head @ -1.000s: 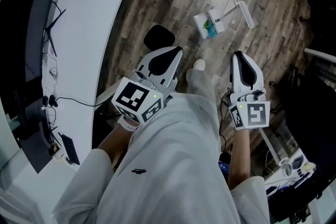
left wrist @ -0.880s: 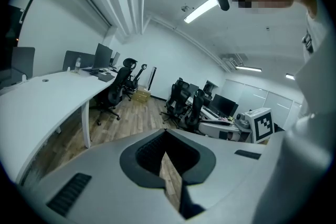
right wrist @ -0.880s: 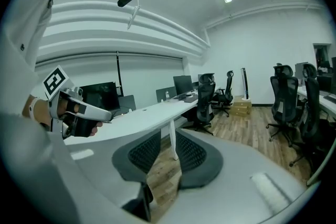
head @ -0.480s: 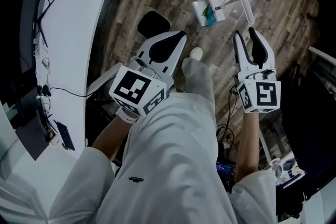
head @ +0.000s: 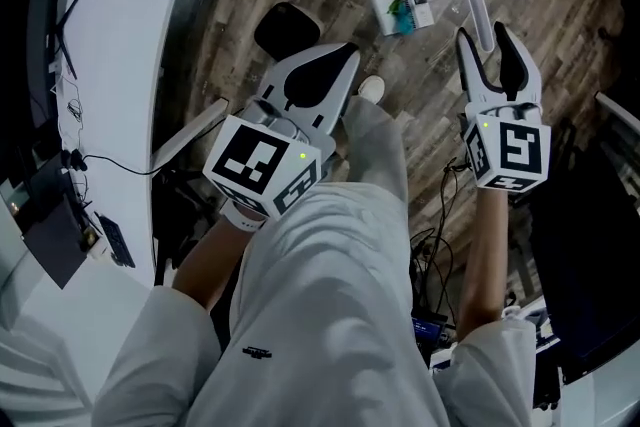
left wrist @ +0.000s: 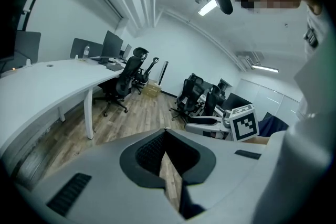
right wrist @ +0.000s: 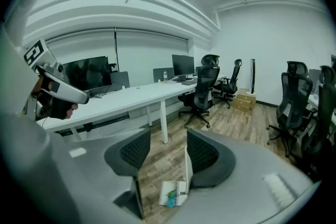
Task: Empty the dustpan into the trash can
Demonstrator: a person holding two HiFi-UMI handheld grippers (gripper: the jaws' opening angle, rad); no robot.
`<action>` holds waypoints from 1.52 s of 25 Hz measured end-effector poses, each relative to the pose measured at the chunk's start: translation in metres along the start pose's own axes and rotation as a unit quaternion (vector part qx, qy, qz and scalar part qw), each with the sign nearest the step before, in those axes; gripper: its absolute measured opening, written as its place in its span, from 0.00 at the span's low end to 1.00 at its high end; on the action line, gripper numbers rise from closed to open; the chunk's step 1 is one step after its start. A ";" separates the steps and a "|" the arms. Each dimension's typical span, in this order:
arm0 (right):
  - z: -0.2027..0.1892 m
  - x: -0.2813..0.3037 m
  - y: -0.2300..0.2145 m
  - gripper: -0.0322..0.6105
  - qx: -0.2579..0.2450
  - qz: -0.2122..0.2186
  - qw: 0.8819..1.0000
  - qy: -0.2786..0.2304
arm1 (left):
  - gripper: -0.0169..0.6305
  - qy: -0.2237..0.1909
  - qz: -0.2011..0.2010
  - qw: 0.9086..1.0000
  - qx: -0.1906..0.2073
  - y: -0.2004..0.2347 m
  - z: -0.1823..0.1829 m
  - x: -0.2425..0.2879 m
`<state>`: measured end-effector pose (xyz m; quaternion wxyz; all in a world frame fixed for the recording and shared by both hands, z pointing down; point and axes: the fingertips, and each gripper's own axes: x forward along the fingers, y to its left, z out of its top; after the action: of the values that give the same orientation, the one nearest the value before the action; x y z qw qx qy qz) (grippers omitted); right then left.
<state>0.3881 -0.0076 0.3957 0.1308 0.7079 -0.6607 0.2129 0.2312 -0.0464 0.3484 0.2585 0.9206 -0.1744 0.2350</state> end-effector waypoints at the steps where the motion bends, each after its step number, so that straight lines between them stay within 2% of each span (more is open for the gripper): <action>1: -0.005 0.006 -0.004 0.40 -0.004 0.000 1.000 0.007 | 0.04 0.001 0.002 1.000 -0.002 0.002 -0.002 0.005; 17: -0.073 0.082 -0.050 0.44 -0.041 0.006 0.993 0.109 | 0.04 0.028 0.013 0.999 -0.026 0.022 -0.033 0.060; 22: -0.084 0.098 -0.056 0.43 -0.059 0.022 0.984 0.165 | 0.04 0.030 0.016 0.999 -0.034 0.031 -0.040 0.063; 29: -0.099 0.112 -0.059 0.40 -0.087 0.029 0.964 0.249 | 0.04 0.030 0.020 0.998 -0.045 0.035 -0.048 0.064; 31: -0.099 0.114 -0.061 0.32 -0.091 0.024 0.962 0.258 | 0.04 0.031 0.019 0.998 -0.047 0.037 -0.050 0.064; 38: -0.099 0.123 -0.060 0.30 -0.065 0.037 0.957 0.280 | 0.04 0.028 0.016 0.998 -0.054 0.038 -0.051 0.064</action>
<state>0.4390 -0.0635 0.5465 0.3483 0.5848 -0.6358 0.3641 0.2495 -0.0616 0.4353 0.3085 0.8955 -0.1941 0.2556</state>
